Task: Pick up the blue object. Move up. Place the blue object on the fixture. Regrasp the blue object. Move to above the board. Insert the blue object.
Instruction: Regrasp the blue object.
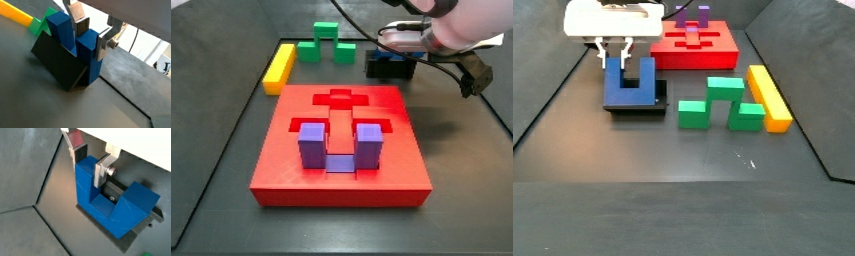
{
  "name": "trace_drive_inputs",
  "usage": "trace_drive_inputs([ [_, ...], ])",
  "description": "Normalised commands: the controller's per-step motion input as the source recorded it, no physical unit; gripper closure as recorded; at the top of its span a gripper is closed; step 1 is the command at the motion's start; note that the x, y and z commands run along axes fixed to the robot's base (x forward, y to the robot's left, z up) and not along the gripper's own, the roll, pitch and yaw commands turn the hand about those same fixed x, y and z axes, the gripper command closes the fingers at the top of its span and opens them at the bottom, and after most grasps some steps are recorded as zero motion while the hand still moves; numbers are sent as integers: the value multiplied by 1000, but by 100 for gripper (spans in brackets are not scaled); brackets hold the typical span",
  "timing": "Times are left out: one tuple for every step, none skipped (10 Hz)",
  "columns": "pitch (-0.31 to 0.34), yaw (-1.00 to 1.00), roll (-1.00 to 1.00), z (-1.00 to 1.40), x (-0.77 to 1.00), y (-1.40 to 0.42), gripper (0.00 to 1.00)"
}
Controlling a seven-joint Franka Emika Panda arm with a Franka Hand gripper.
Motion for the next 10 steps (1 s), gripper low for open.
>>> trace_drive_inputs([
  [0,0,0,0,0,0,100],
  [0,0,0,0,0,0,100],
  [0,0,0,0,0,0,100],
  [0,0,0,0,0,0,100],
  [0,0,0,0,0,0,100],
  [0,0,0,0,0,0,100],
  [0,0,0,0,0,0,100],
  [0,0,0,0,0,0,100],
  [0,0,0,0,0,0,100],
  [0,0,0,0,0,0,100],
])
